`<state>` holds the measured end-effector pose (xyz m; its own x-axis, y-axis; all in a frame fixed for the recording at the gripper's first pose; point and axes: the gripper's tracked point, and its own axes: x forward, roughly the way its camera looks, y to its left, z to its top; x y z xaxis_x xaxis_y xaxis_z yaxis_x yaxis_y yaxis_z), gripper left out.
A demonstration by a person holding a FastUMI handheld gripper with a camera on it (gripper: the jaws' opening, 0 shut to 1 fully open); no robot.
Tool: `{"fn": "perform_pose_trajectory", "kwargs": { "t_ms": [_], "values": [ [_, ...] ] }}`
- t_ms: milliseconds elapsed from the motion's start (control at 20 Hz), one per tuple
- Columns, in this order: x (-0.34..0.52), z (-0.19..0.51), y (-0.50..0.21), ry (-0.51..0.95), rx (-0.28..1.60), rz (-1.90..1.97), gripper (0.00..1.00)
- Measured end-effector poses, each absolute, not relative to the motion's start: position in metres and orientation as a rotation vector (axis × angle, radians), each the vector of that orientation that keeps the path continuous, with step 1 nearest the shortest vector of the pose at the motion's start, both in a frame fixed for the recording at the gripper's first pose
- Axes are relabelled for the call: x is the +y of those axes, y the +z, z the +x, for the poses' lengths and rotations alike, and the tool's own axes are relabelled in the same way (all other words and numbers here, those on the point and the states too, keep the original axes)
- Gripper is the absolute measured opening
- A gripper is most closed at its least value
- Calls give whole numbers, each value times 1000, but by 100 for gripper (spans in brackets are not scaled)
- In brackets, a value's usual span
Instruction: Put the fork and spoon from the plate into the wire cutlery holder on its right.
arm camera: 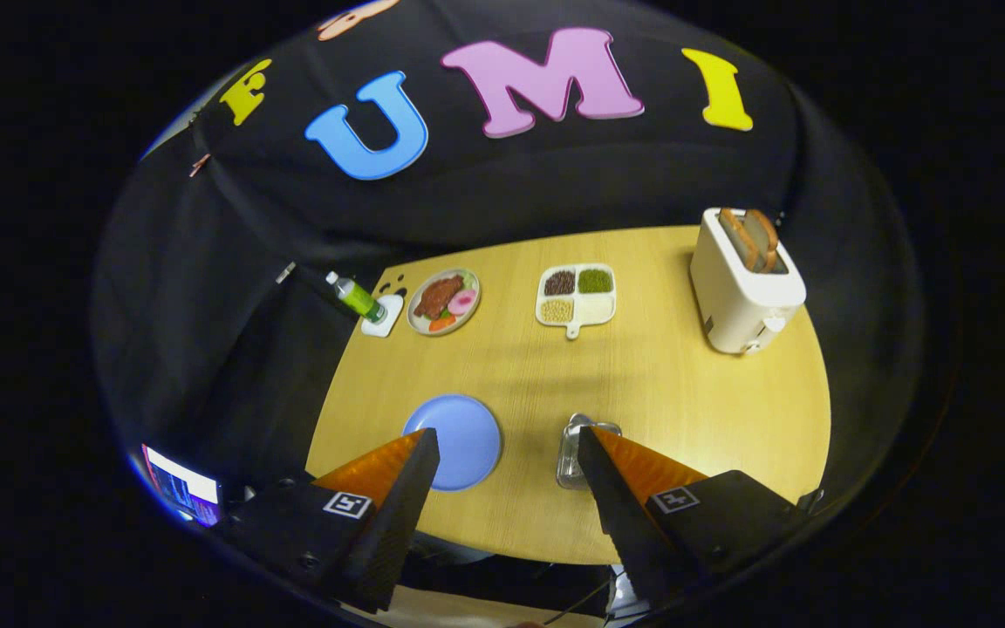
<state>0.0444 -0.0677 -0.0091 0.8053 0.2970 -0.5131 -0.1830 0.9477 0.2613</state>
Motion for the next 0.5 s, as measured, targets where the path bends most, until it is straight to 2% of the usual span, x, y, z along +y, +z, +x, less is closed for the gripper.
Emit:
{"fn": "perform_pose_trajectory", "kwargs": {
  "t_ms": [300, 500],
  "values": [
    [-64, 8, 97, 184, 121, 115, 99],
    [-53, -24, 139, 158, -94, 85, 99]
  ]
}}
